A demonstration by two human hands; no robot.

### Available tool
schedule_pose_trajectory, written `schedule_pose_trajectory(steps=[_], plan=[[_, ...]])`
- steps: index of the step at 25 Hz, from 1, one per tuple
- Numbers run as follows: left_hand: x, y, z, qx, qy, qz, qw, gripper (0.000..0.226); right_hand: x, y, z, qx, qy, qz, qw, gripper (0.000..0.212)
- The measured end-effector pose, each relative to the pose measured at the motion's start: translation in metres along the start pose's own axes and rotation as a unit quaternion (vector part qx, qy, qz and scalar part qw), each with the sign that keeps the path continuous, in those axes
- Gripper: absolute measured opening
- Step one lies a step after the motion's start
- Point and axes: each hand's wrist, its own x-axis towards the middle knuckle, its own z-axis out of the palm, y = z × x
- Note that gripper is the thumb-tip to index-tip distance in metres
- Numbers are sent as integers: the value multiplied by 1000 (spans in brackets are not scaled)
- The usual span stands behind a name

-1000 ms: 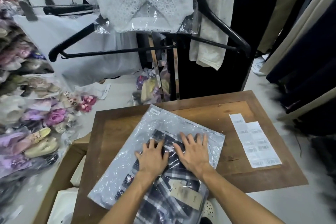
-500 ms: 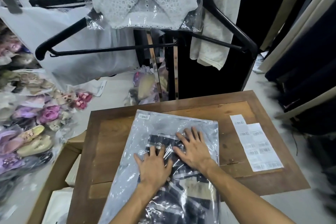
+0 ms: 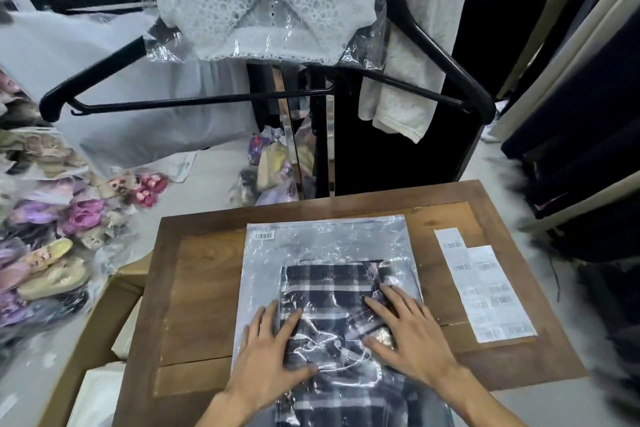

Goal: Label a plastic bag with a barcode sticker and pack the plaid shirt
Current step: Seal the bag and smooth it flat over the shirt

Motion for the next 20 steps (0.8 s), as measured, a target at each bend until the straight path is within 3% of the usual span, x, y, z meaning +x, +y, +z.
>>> schedule_pose_trajectory(steps=[8, 14, 20], plan=[[48, -1, -30, -62, 13, -37, 997, 108, 60, 7, -18, 24, -41, 2, 999, 75], [46, 5, -39, -1, 57, -46, 997, 104, 58, 8, -31, 25, -9, 17, 1000, 77], [46, 3, -38, -58, 5, -50, 997, 105, 42, 6, -23, 21, -36, 34, 999, 83]])
